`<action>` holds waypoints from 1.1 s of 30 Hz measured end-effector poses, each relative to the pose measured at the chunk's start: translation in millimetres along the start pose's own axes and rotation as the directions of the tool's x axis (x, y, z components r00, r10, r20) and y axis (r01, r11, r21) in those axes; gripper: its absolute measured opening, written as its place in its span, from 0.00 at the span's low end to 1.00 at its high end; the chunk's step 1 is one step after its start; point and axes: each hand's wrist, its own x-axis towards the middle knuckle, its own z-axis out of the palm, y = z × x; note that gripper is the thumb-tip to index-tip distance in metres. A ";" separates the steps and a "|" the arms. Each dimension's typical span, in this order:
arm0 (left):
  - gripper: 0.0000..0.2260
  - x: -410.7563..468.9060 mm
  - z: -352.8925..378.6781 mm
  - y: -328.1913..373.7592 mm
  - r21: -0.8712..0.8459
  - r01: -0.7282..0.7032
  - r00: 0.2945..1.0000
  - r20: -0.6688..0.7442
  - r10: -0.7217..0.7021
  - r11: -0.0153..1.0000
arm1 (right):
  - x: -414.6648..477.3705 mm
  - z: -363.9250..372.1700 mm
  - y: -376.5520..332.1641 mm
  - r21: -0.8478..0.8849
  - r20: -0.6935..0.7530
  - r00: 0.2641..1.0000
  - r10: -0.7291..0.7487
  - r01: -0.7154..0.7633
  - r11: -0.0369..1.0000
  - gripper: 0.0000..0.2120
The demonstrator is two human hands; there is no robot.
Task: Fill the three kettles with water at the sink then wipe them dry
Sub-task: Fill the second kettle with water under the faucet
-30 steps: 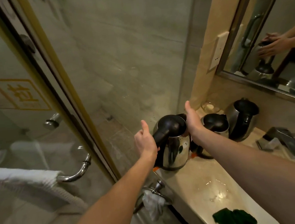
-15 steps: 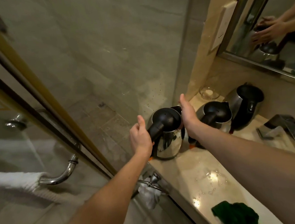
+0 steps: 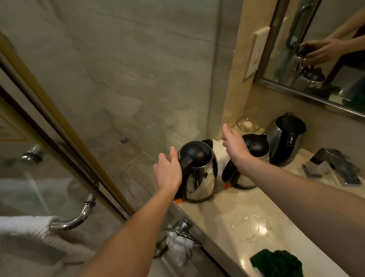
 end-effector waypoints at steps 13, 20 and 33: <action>0.16 -49.5 53.0 72.8 0.432 -0.481 0.848 0.011 0.529 0.762 | -10.5 -162.4 8.3 -0.685 -0.185 0.934 -0.305 0.100 0.722 0.28; 0.18 -58.8 107.9 78.2 0.316 -0.464 0.884 0.112 0.453 0.828 | 4.1 -195.5 25.8 -0.756 -0.104 0.945 -0.309 0.127 0.643 0.27; 0.24 -35.8 163.9 74.1 0.212 -0.137 0.984 0.141 0.109 0.968 | 57.1 -201.0 46.3 -0.684 0.016 0.961 -0.274 0.211 0.698 0.26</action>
